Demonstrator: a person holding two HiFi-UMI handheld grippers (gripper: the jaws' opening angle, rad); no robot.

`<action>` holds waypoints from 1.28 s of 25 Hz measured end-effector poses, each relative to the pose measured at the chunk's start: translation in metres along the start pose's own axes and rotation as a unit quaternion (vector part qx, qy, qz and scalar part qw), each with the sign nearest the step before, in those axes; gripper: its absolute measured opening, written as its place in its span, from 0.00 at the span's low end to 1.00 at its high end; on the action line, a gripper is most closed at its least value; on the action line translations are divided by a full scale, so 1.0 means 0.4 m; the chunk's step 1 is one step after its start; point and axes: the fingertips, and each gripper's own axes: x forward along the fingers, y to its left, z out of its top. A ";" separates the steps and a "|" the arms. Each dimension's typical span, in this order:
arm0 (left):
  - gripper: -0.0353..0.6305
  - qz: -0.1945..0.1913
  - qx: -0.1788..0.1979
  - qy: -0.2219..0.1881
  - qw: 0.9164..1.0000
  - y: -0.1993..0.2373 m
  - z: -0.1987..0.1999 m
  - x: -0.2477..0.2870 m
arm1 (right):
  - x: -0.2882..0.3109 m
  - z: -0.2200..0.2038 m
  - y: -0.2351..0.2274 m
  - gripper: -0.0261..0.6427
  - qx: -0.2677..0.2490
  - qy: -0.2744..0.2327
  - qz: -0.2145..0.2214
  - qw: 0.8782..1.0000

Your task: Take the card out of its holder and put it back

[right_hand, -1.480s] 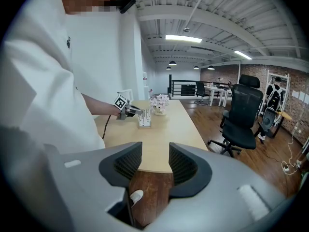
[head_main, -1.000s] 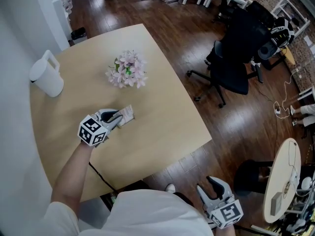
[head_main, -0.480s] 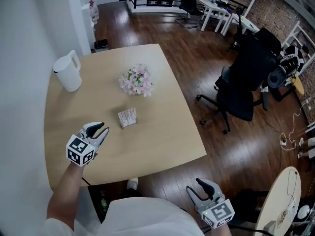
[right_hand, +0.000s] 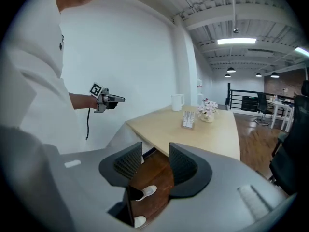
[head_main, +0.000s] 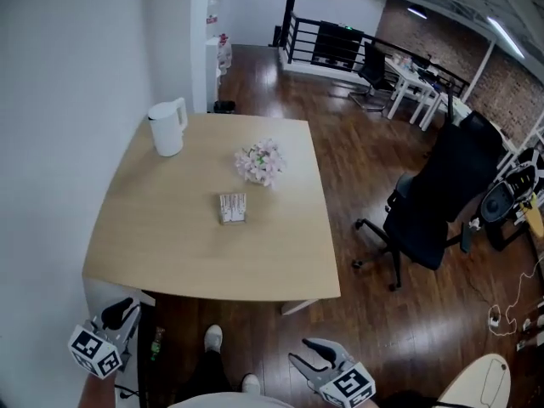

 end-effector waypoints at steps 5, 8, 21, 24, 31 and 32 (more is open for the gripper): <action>0.20 0.040 -0.027 0.006 0.999 -0.116 -0.044 -0.222 | -0.035 -0.012 0.095 0.31 -0.020 0.003 0.034 0.999; 0.20 0.040 -0.033 -0.007 0.999 -0.161 -0.043 -0.279 | -0.061 0.006 0.134 0.31 -0.025 -0.013 0.033 0.999; 0.20 -0.060 -0.016 -0.063 0.996 -0.389 -0.072 -0.432 | -0.152 0.055 0.339 0.31 -0.033 -0.072 -0.007 0.997; 0.20 -0.075 -0.013 -0.055 0.996 -0.424 -0.103 -0.489 | -0.175 0.052 0.412 0.31 -0.035 -0.068 -0.007 0.997; 0.20 -0.107 -0.007 -0.056 0.993 -0.445 -0.148 -0.568 | -0.208 0.033 0.529 0.31 -0.032 -0.069 -0.021 0.997; 0.20 -0.112 -0.006 -0.057 0.992 -0.445 -0.158 -0.574 | -0.208 0.026 0.544 0.31 -0.031 -0.069 -0.022 0.997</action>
